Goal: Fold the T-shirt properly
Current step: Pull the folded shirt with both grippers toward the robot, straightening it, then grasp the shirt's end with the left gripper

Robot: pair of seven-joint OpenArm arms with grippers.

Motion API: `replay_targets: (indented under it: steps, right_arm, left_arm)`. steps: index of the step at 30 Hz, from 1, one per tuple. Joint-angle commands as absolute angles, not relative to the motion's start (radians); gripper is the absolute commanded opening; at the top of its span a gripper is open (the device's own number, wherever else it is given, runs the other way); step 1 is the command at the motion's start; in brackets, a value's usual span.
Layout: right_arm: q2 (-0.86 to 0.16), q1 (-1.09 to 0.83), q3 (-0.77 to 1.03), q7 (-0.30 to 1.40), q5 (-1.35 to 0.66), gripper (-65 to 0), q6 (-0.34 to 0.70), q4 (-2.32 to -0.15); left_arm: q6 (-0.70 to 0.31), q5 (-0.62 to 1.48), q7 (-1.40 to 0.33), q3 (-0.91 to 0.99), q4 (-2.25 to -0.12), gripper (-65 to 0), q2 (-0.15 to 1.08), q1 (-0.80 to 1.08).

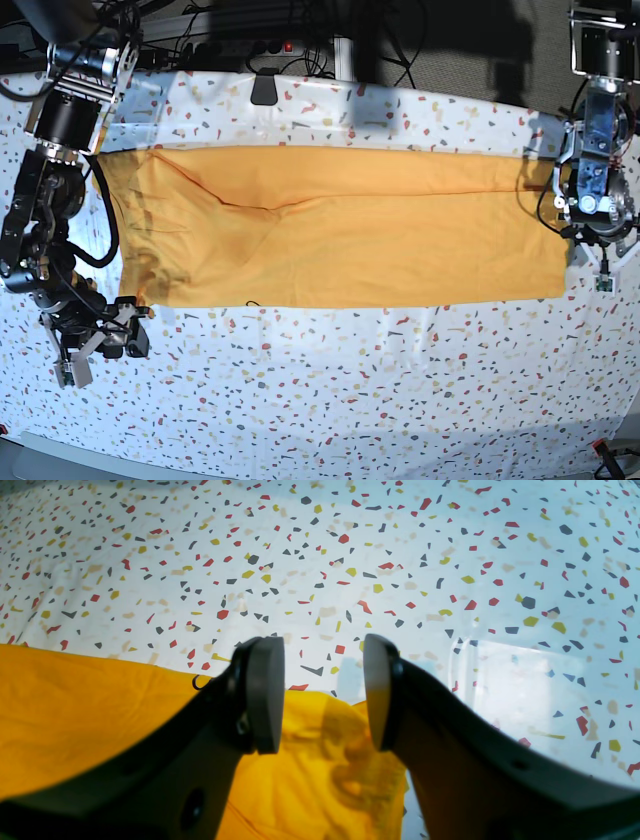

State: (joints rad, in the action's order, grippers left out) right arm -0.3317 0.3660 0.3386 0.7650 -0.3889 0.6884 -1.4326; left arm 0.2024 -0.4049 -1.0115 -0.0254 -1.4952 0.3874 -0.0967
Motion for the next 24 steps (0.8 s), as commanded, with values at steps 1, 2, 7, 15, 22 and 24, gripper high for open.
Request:
replay_targets:
  steps: [1, 2, 7, 15, 22, 24]
  right_arm:
    - [-0.346, 0.396, 0.341, 0.742, -0.401, -38.9, 0.698, -1.451]
    - [-0.346, 0.396, 0.341, 0.742, -0.401, -38.9, 0.698, -1.451]
    - [-0.346, 0.396, 0.341, 0.751, -0.401, -38.9, 0.698, -1.451]
    - [-0.347, 0.379, 0.341, 0.794, -0.438, -38.9, 0.698, -1.451]
    - [-0.346, 0.220, 0.341, 0.686, -0.483, -38.9, 0.698, -1.461]
    - [-0.346, 0.164, 0.341, 0.655, -0.483, -39.0, 0.698, -1.492]
  left_arm:
    - [0.209, -0.410, -0.983, -0.020, -1.515, -28.3, 0.402, -0.116]
    - [0.197, -0.387, -0.957, -0.020, -1.515, -28.3, 0.402, -0.116]
    - [-0.008, -0.158, -0.834, -0.020, -1.514, -28.3, 0.402, -0.119]
    - [-0.097, 0.049, -0.781, -0.019, -1.472, -28.3, 0.421, -0.167]
    - [-0.133, 0.463, -0.773, -0.019, -1.307, -28.3, 0.572, -0.240]
    - [-0.199, 0.536, -0.778, -0.019, -1.259, -28.3, 0.599, -0.246]
